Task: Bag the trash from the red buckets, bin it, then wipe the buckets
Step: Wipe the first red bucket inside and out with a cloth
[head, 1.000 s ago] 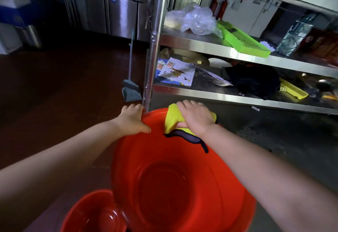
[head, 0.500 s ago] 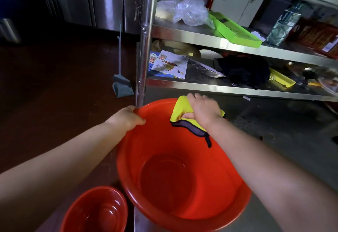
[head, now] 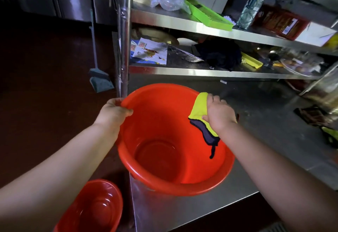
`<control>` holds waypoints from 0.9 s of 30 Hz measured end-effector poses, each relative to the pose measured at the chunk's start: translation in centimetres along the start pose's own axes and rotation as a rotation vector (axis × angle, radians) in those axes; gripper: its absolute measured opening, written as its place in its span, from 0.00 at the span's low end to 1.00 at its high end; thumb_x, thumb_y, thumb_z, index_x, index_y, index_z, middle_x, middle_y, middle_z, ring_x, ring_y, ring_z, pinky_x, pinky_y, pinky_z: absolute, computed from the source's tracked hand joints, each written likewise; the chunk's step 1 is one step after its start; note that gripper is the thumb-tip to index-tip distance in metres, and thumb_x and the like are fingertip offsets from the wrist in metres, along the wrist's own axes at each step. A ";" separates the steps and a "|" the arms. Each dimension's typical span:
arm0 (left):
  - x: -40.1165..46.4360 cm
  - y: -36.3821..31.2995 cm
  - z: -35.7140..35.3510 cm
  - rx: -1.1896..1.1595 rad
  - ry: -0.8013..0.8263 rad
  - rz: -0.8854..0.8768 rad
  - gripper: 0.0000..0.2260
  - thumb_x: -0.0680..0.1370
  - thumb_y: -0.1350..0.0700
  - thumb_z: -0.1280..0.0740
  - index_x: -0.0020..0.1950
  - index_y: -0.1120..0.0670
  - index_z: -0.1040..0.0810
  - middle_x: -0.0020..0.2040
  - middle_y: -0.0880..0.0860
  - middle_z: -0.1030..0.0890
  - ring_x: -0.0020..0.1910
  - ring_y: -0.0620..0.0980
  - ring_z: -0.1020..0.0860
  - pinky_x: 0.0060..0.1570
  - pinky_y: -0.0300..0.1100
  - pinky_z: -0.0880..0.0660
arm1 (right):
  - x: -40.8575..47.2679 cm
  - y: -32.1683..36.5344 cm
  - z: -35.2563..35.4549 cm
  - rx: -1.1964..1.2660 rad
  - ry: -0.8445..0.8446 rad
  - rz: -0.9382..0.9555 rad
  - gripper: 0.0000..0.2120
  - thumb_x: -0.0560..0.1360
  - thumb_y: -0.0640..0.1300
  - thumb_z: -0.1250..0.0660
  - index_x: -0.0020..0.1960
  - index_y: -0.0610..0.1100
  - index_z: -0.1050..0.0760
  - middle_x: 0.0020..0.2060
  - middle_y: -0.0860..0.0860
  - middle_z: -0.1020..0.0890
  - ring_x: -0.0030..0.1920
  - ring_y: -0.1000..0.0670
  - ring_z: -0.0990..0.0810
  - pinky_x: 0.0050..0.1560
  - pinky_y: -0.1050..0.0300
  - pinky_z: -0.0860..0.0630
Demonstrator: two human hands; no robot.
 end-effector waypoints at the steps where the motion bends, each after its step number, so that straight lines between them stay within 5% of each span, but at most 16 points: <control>1: -0.5 0.3 0.2 -0.027 -0.017 -0.006 0.18 0.72 0.65 0.31 0.57 0.49 0.27 0.46 0.54 0.20 0.41 0.51 0.22 0.36 0.43 0.27 | -0.7 -0.2 0.1 0.015 0.017 -0.011 0.38 0.74 0.53 0.32 0.73 0.37 0.47 0.65 0.41 0.31 0.61 0.43 0.28 0.52 0.51 0.26; 7: -3.8 1.9 1.4 -0.117 -0.163 -0.030 0.17 0.72 0.64 0.31 0.57 0.49 0.28 0.44 0.51 0.22 0.40 0.51 0.22 0.33 0.41 0.29 | -4.9 -1.4 0.2 0.295 0.025 -0.012 0.32 0.76 0.36 0.37 0.75 0.40 0.48 0.72 0.41 0.41 0.70 0.41 0.40 0.66 0.51 0.36; 10: -5.8 2.6 1.5 -0.087 -0.258 -0.049 0.18 0.72 0.62 0.31 0.61 0.51 0.27 0.50 0.54 0.20 0.44 0.53 0.22 0.44 0.46 0.25 | -7.9 -2.0 0.1 0.465 0.019 0.037 0.32 0.75 0.35 0.39 0.76 0.42 0.45 0.76 0.44 0.46 0.75 0.44 0.49 0.72 0.53 0.46; 16: -9.6 4.3 0.5 -0.072 -0.400 -0.037 0.21 0.73 0.60 0.32 0.65 0.51 0.28 0.57 0.56 0.21 0.55 0.58 0.22 0.59 0.53 0.26 | -15.2 -2.3 0.3 0.685 -0.129 0.197 0.23 0.73 0.35 0.38 0.68 0.37 0.31 0.70 0.41 0.32 0.73 0.44 0.41 0.72 0.55 0.48; 22: -12.5 5.3 -0.3 -0.043 -0.462 0.006 0.24 0.74 0.60 0.38 0.69 0.48 0.33 0.60 0.57 0.24 0.57 0.59 0.25 0.60 0.55 0.27 | -21.4 1.9 2.3 0.598 -0.270 0.352 0.16 0.72 0.45 0.39 0.59 0.45 0.28 0.51 0.44 0.20 0.52 0.40 0.23 0.48 0.49 0.32; 27: -13.7 5.3 0.3 0.057 -0.480 0.018 0.26 0.75 0.63 0.41 0.73 0.51 0.37 0.64 0.59 0.27 0.60 0.61 0.26 0.60 0.56 0.27 | -23.5 5.4 3.9 0.571 -0.362 0.499 0.22 0.68 0.61 0.37 0.54 0.47 0.30 0.44 0.47 0.19 0.42 0.41 0.20 0.35 0.53 0.36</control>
Point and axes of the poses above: each hand's wrist, its own x-axis towards the middle knuckle, its own z-axis out of the back of the hand, y = z × x, the point moved 4 cm from there along x, towards the middle knuckle
